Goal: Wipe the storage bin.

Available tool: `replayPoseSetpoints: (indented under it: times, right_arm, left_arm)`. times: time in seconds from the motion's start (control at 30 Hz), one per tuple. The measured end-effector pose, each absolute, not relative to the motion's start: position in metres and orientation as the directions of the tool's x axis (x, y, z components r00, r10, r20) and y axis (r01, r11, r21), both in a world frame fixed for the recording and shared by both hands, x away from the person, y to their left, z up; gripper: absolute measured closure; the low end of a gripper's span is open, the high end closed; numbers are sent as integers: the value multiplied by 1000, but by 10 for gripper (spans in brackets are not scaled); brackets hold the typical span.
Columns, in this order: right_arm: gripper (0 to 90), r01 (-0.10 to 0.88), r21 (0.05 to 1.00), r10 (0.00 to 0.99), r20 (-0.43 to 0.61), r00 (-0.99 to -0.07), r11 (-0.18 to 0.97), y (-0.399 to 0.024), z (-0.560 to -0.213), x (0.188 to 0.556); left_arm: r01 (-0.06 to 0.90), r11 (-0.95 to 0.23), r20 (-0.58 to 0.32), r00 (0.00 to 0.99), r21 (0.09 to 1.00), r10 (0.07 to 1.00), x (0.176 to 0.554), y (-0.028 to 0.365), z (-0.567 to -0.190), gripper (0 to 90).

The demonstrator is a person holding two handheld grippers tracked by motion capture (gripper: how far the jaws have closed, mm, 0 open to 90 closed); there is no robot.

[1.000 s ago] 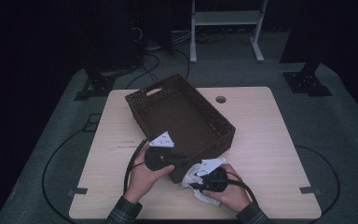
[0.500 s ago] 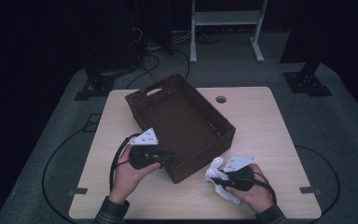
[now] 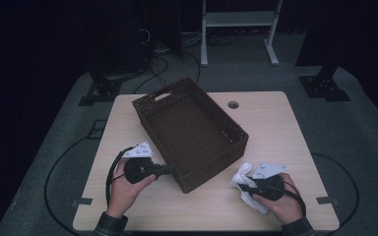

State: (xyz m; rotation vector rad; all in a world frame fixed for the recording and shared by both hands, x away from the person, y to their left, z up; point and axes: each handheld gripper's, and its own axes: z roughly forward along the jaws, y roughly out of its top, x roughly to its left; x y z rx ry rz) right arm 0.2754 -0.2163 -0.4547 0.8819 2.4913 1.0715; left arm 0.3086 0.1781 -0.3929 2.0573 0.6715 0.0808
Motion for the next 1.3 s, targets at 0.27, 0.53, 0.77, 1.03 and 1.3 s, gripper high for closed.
replayPoseSetpoints:
  times: [0.27,0.53,0.77,1.03,1.3]
  right_arm:
    - [678,437,717,652,-32,-757,543,-221,-456,274]
    - [677,452,715,659,-17,-752,533,-222,-456,274]
    - [676,465,717,673,-6,-740,518,-225,-456,275]
    - [675,462,723,674,-7,-739,514,-227,-456,276]
    - [675,466,721,675,-4,-737,513,-228,-457,276]
  left_arm:
    - [421,-423,-194,854,802,483,311,166,-399,895]
    - [404,-440,-192,872,802,451,315,148,-397,895]
    - [385,-448,-188,886,807,423,321,126,-395,895]
    - [372,-456,-190,898,809,396,329,96,-396,895]
    - [349,-479,-174,912,806,371,338,74,-395,896]
